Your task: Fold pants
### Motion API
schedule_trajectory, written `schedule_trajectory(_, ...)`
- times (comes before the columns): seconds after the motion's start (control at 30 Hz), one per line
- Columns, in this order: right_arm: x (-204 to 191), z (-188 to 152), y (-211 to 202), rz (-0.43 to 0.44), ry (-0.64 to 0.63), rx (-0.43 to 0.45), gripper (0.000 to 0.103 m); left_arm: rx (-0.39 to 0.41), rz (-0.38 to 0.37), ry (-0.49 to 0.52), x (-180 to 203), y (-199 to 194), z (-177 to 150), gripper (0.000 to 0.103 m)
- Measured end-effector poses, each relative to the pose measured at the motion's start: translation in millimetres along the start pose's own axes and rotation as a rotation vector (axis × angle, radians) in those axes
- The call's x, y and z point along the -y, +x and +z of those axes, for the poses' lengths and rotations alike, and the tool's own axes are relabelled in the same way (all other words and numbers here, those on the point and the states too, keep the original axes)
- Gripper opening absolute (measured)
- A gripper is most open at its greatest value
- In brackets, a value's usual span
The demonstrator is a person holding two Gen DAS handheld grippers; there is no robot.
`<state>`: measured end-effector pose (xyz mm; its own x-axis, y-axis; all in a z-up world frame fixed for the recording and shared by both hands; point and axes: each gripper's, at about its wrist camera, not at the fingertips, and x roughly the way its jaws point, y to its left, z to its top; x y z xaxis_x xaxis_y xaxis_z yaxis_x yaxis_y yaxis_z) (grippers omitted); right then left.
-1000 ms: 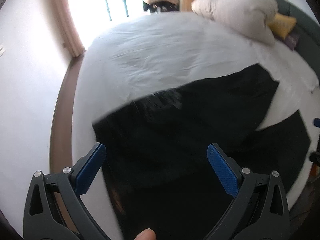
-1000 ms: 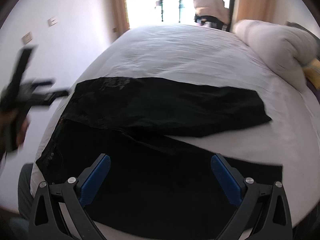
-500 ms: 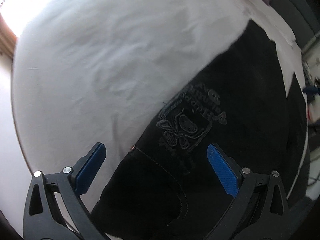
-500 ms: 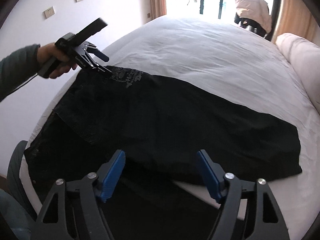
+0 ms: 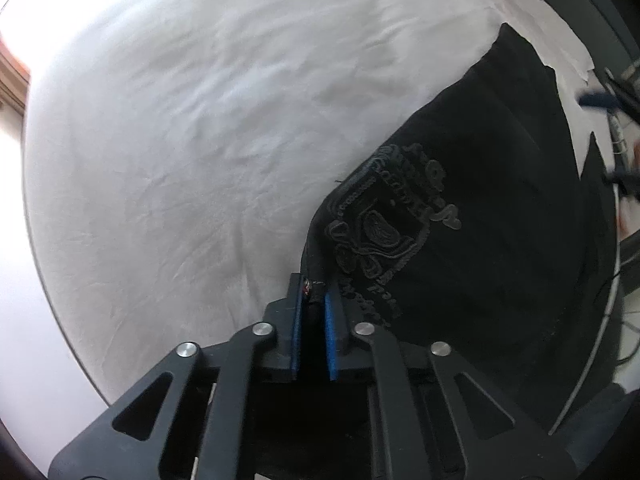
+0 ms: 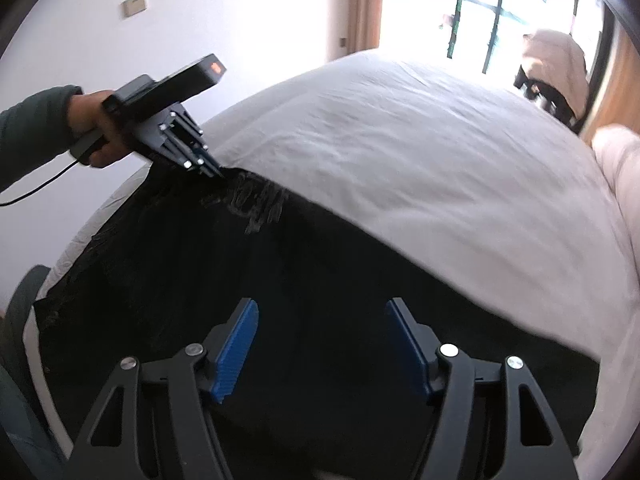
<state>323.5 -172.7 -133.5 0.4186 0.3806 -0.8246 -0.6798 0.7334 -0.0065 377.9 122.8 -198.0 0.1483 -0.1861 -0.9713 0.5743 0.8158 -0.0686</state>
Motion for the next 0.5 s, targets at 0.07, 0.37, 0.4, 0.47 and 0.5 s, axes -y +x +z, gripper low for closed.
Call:
schedule_trajectory(0.07,1.3,13.1,10.8,0.008,-0.043,-0.015,0.067,0.049,0.024,0.009,12.8,-10.3,-9.0,0.007)
schedule_trajectory(0.37,-1.6,50.6,65.8,0.001,-0.254,-0.136,0.063,0.207,0.131,0.086,59.4,-49.0,-48.0,0.006)
schedule_trajectory(0.4,0.1,52.2,71.4,-0.005,-0.268,-0.158,0.062,0.223,0.139,0.088,62.6,-55.1,-56.6,0.006)
schedule_trajectory(0.47,7.3,54.8,83.7,-0.011,-0.283,-0.204,0.06,0.242,0.162,0.098,67.3,-57.9,-60.3,0.006)
schedule_trajectory(0.5,10.1,55.0,87.3,-0.01,-0.288,-0.218,0.06,0.251,0.173,0.102,69.5,-57.5,-62.3,0.006)
